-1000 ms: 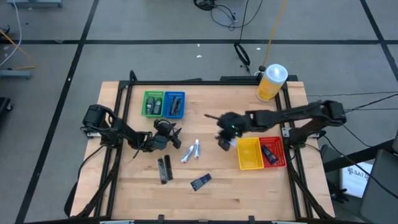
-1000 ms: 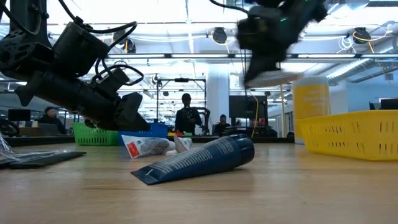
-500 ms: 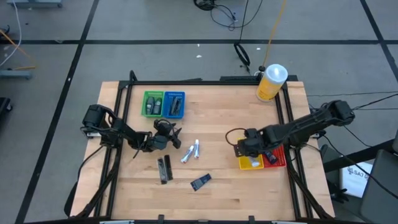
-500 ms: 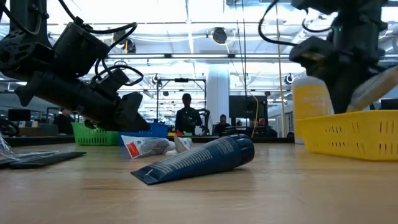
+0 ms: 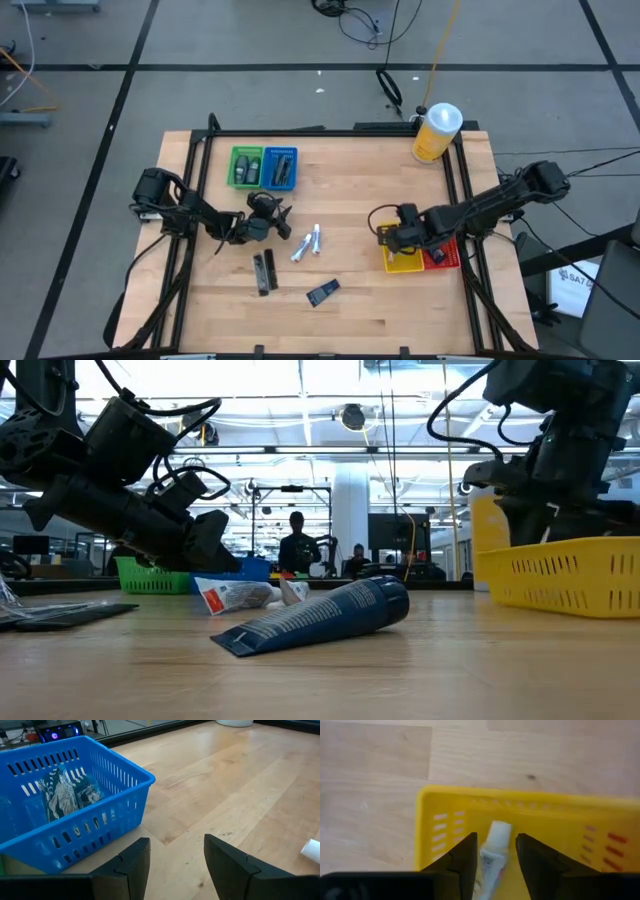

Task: Pick & Place Travel size toiletries
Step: Put the white toothpaste into the yellow bin

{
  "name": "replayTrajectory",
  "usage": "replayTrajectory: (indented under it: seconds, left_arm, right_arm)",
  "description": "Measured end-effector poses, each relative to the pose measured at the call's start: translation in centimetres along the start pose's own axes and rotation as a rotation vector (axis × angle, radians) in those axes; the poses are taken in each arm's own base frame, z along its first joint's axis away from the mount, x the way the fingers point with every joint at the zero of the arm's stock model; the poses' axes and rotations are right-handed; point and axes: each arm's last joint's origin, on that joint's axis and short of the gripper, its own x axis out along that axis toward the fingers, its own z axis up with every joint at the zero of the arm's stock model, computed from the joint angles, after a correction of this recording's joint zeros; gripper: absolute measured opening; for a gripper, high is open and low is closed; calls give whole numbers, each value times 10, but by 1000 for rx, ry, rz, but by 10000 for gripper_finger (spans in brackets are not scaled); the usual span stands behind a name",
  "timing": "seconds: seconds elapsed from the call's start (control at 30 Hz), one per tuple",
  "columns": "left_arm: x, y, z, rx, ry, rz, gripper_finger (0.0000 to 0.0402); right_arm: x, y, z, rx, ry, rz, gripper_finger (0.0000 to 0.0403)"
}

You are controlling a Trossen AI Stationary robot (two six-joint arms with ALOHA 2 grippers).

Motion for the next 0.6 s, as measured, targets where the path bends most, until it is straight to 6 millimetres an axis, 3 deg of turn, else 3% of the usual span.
replayTrajectory:
  seconds: [0.17, 0.37, 0.47, 0.6]
  left_arm:
    - [0, 0, 0, -2, 0, -1, 184]
    - [0, 0, 1, -25, -4, -3, 184]
    - [0, 0, 1, -32, -7, -4, 184]
    - [0, -1, 1, -40, -7, -5, 184]
  right_arm:
    - [-30, 7, 12, -60, 0, 129, 147]
    - [-75, 34, 33, -227, -121, 586, 142]
    - [-73, 48, 42, -403, -251, 690, 139]
    - [-44, 72, 46, -654, -300, 734, 139]
